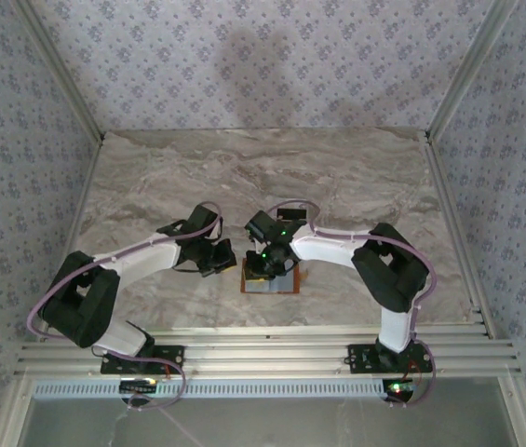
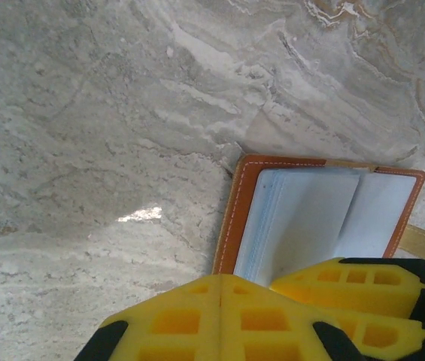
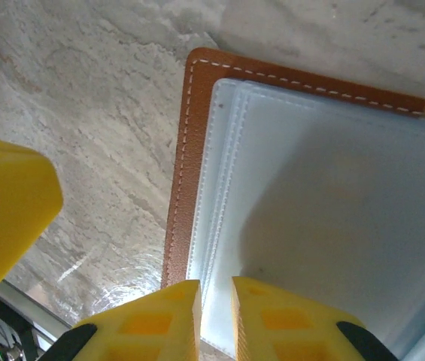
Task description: Take the credit cards out of the card holder
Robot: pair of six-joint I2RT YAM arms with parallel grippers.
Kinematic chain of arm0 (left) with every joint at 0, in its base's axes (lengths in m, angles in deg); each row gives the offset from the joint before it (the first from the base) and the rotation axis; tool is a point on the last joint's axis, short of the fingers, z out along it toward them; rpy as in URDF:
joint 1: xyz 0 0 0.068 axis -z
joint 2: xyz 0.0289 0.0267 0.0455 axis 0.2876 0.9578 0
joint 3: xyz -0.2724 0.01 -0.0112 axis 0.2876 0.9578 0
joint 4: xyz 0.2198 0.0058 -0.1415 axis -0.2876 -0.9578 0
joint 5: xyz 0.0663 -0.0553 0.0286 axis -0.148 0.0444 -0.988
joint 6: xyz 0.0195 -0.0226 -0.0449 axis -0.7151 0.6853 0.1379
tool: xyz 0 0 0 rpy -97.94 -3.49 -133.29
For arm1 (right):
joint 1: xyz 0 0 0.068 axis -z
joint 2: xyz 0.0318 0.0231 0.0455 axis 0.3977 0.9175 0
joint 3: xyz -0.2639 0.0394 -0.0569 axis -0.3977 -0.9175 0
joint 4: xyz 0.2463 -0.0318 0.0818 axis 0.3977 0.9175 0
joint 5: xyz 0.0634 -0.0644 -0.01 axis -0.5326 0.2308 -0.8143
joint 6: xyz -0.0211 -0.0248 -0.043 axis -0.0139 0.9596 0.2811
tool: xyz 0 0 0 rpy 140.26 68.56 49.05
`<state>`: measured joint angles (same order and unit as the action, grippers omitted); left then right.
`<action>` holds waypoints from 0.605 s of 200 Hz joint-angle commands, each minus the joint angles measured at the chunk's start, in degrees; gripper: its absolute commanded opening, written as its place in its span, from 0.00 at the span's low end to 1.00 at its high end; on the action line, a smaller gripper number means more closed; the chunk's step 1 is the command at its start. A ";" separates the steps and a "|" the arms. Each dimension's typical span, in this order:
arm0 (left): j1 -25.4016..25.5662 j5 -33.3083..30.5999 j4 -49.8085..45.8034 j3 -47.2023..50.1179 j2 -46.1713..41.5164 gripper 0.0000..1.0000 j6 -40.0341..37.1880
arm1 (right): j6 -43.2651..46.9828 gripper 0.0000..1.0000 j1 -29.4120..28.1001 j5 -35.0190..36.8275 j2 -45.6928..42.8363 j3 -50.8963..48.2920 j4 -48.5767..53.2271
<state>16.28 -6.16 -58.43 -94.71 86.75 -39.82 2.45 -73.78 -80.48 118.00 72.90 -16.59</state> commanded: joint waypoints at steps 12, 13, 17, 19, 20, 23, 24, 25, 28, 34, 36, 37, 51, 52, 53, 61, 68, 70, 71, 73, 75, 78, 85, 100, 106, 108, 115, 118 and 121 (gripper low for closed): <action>0.03 2.01 0.29 0.19 -1.45 0.06 -0.97 | -0.52 0.19 -0.51 3.11 -0.36 -0.97 3.74; 0.00 2.03 0.29 0.19 -1.44 0.07 -0.93 | -0.52 0.19 -0.48 3.15 -0.45 -1.04 3.73; 0.01 2.09 0.36 0.19 -1.41 0.07 -0.98 | -0.51 0.20 -0.58 3.30 -0.71 -1.25 3.84; 0.04 2.13 0.41 0.19 -1.38 0.07 -0.98 | -0.52 0.20 -0.62 3.34 -0.88 -1.37 3.88; 0.09 2.13 0.43 0.19 -1.41 0.06 -0.93 | -0.52 0.20 -0.62 3.44 -0.93 -1.46 3.84; 0.10 2.22 0.54 0.19 -1.33 0.06 -0.89 | -0.55 0.20 -0.63 3.60 -1.15 -1.65 3.89; 0.08 2.22 0.54 0.19 -1.29 0.07 -0.89 | -0.58 0.21 -0.63 3.65 -1.19 -1.69 3.89; 0.11 2.23 0.54 0.19 -1.27 0.06 -0.89 | -0.55 0.21 -0.63 3.68 -1.26 -1.80 3.94; 0.14 2.35 0.63 0.19 -1.21 0.07 -0.89 | -0.57 0.21 -0.59 3.77 -1.45 -1.94 4.04; 0.32 2.45 0.76 0.18 -1.04 0.07 -0.81 | -0.57 0.23 -0.63 4.14 -1.78 -2.14 4.38; 0.43 2.48 0.80 0.06 -1.03 0.07 -0.76 | -0.56 0.24 -0.61 4.28 -1.88 -2.27 4.54; 0.42 2.49 0.85 0.04 -0.97 0.07 -0.74 | -0.63 0.24 -0.62 4.39 -1.95 -2.26 4.57; 0.95 2.71 1.23 -0.16 -0.50 0.06 -0.39 | -0.55 0.27 -0.63 5.24 -2.57 -2.56 5.43; 0.99 2.73 1.28 -0.20 -0.48 0.06 -0.38 | -0.54 0.27 -0.63 5.31 -2.60 -2.58 5.50; 1.00 2.75 1.31 -0.18 -0.43 0.06 -0.37 | -0.53 0.27 -0.58 5.35 -2.66 -2.60 5.57; 1.34 2.85 1.51 -0.46 -0.11 0.06 -0.20 | -0.62 0.28 -0.63 5.70 -3.01 -2.82 5.74; 1.71 2.93 1.73 -0.51 0.21 0.06 0.03 | -0.63 0.28 -0.63 5.86 -3.29 -2.96 5.83; 1.83 2.93 1.76 -0.64 0.32 0.06 0.11 | -0.62 0.28 -0.63 5.83 -3.37 -3.07 5.87; 1.86 2.98 1.81 -0.62 0.32 0.06 0.18 | -0.62 0.28 -0.63 5.82 -3.36 -3.10 5.85; 1.98 2.94 1.85 -0.80 0.43 0.06 0.17 | -0.68 0.29 -0.63 5.82 -3.41 -3.13 5.83; 2.03 2.94 1.93 -0.82 0.55 0.06 0.19 | -0.65 0.29 -0.56 5.88 -3.47 -3.13 5.94; 2.20 2.94 1.99 -0.93 0.69 0.06 0.28 | -0.55 0.29 -0.62 6.01 -3.54 -3.13 6.06; 2.69 2.96 2.10 -1.24 1.08 0.06 0.38 | -0.55 0.30 -0.62 6.22 -3.67 -3.14 6.20; 3.56 3.11 2.62 -1.65 2.08 0.06 0.77 | -0.55 0.31 -0.63 6.60 -3.78 -3.23 6.77; 3.81 3.24 2.95 -1.82 2.57 0.06 0.98 | -0.55 0.32 -0.63 6.84 -3.91 -3.15 7.06; 4.00 3.32 3.10 -1.89 2.73 0.06 1.12 | -0.55 0.32 -0.59 6.97 -3.97 -3.14 7.17; 4.31 3.58 3.59 -1.95 3.21 0.06 1.39 | -0.53 0.32 -0.58 7.31 -4.13 -3.29 7.32; 4.51 3.67 3.90 -1.99 3.42 0.06 1.54 | -0.57 0.32 -0.61 7.43 -4.27 -3.30 7.39; 4.65 3.76 4.13 -1.99 3.60 0.06 1.72 | -0.66 0.32 -0.62 7.56 -4.44 -3.31 7.41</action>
<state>19.78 -3.91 -56.33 -94.77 88.60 -39.39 2.28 -74.11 -75.78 115.16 70.72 -12.77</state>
